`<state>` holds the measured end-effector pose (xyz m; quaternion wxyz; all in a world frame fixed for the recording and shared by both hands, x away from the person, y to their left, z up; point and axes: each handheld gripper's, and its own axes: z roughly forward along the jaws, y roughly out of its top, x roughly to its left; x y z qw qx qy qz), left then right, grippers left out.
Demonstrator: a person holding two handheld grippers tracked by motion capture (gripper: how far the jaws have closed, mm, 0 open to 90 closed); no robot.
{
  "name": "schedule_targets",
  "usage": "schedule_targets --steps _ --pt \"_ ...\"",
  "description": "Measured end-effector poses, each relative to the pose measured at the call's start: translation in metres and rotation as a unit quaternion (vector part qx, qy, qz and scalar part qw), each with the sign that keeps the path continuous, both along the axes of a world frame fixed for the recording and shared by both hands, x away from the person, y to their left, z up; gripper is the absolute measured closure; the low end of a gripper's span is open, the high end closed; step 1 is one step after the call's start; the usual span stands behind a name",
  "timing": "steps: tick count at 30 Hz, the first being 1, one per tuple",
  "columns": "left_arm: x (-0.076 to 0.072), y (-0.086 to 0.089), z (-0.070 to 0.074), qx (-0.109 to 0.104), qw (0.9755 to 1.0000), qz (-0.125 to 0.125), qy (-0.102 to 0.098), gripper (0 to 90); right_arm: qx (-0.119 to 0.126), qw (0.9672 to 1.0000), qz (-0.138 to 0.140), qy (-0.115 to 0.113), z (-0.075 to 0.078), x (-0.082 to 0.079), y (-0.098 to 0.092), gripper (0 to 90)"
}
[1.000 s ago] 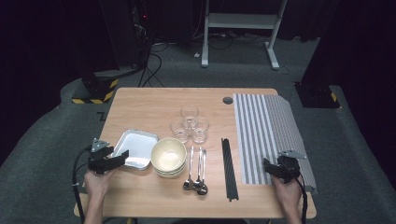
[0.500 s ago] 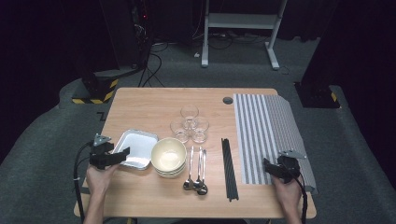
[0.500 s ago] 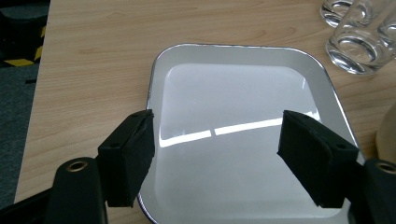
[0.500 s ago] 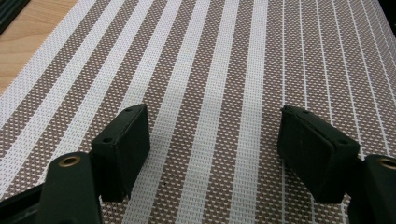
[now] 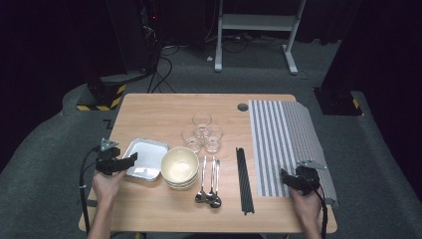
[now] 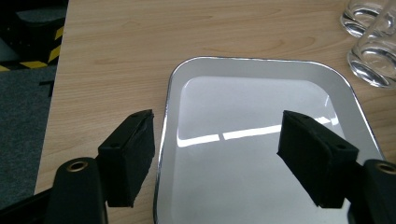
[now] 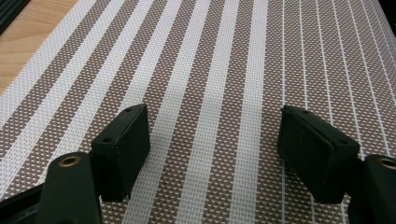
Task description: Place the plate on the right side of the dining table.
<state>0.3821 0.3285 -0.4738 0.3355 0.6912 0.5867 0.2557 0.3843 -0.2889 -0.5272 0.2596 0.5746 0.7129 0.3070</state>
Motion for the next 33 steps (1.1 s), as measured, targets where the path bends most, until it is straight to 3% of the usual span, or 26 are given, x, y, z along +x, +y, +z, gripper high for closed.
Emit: schedule_targets --steps 8,16,20,33 --pt "0.006 0.000 -0.003 0.022 0.9994 -0.011 -0.026 36.8 0.000 1.0000 0.001 0.000 0.000 0.000 0.000 25.7" --pt "0.018 0.003 -0.001 0.008 0.9997 -0.009 -0.024 35.5 0.000 1.0000 0.001 0.000 0.000 0.000 0.000 25.7" --pt "0.023 0.005 -0.006 0.010 0.9999 -0.001 -0.009 33.8 0.000 1.0000 0.001 0.000 0.000 0.000 0.000 25.7" --pt "0.035 0.007 -0.019 0.022 0.9997 0.012 -0.001 36.8 0.000 1.0000 0.001 0.000 0.000 0.000 0.000 25.7"
